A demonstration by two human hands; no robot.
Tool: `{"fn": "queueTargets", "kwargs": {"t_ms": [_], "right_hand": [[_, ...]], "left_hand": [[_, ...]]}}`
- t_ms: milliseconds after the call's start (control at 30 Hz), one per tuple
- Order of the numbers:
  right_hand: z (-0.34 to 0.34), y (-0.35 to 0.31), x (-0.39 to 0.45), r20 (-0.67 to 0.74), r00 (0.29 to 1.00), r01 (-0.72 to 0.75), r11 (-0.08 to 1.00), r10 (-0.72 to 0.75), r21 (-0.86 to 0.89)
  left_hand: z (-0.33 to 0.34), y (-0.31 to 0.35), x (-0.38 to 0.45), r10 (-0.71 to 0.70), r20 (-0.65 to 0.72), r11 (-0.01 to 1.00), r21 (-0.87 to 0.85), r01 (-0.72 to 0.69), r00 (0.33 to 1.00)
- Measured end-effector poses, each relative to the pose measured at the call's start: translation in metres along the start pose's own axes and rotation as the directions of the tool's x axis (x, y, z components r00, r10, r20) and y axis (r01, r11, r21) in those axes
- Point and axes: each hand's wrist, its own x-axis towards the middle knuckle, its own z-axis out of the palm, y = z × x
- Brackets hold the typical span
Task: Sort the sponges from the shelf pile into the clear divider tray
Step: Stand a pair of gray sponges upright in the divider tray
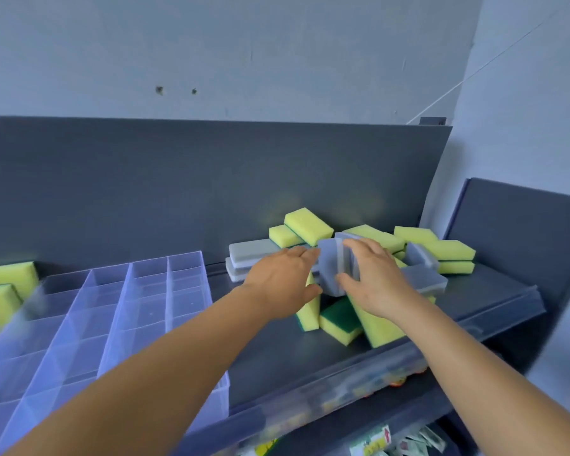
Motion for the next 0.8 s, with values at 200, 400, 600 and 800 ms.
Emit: {"fn": "queueTargets", "kwargs": {"t_ms": [200, 400, 600, 800], "right_hand": [[0.001, 0.017, 0.033, -0.030, 0.995, -0.092, 0.992, 0.094, 0.083], [0.007, 0.023, 0.053, 0.001, 0.992, -0.123, 0.985, 0.123, 0.123], [0.013, 0.023, 0.057, 0.051, 0.995, -0.091, 0.977, 0.083, 0.192], [0.015, 0.020, 0.060, 0.076, 0.995, -0.081, 0.971, 0.066, 0.225]], "left_hand": [[0.011, 0.004, 0.046, 0.010, 0.028, 0.999, -0.054, -0.008, 1.000], [0.021, -0.002, 0.069, 0.010, 0.038, 0.995, -0.096, -0.007, 0.999], [0.026, -0.015, 0.070, -0.030, 0.059, 0.982, -0.182, 0.041, 0.998], [0.030, -0.013, 0.071, -0.134, 0.047, 0.925, -0.353, 0.142, 0.990]]}}
